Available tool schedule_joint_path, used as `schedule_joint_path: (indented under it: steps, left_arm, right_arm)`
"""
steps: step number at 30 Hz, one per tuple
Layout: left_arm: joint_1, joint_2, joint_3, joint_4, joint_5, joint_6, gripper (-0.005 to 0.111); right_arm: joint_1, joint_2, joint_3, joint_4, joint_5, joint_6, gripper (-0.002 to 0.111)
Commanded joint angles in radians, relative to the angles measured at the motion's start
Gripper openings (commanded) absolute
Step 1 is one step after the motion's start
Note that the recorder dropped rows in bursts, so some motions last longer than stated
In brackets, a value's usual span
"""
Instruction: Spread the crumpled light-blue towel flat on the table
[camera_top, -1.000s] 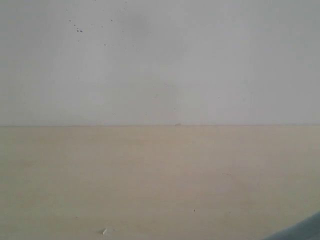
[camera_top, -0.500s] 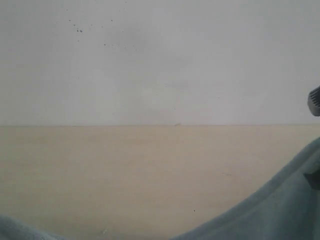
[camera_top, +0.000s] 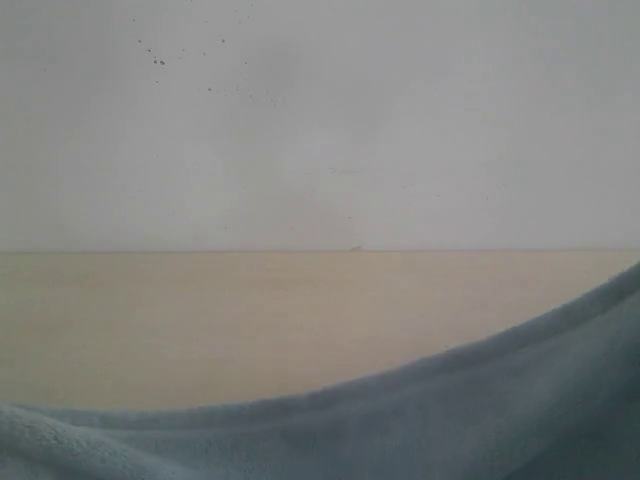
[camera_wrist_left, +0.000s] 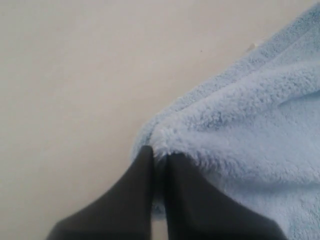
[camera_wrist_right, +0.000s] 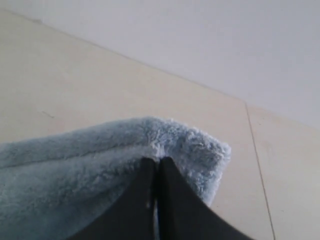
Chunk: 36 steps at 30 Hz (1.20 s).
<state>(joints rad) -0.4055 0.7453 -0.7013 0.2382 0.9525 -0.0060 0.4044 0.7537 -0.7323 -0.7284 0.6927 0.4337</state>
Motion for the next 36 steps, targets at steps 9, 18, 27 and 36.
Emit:
schedule_joint_path:
  steps: [9,18,27,36]
  left_arm:
    - [0.001,-0.439,-0.166,-0.006,0.269,0.006,0.004]
    - [0.001,-0.506,-0.293,-0.160,0.269,0.038,0.004]
    - [0.001,-0.353,-0.243,-0.093,0.269,0.050,0.004]
    - [0.001,0.043,-0.114,0.068,0.147,0.032,0.004]
  right_arm:
    - [-0.004,-0.402,-0.075,0.142,0.273,-0.239,0.000]
    - [-0.004,-0.453,-0.237,0.213,0.420,-0.324,0.000]
    - [0.018,-0.367,-0.232,0.239,0.498,-0.382,0.000]
    - [0.054,0.068,-0.026,0.136,0.100,-0.200,0.000]
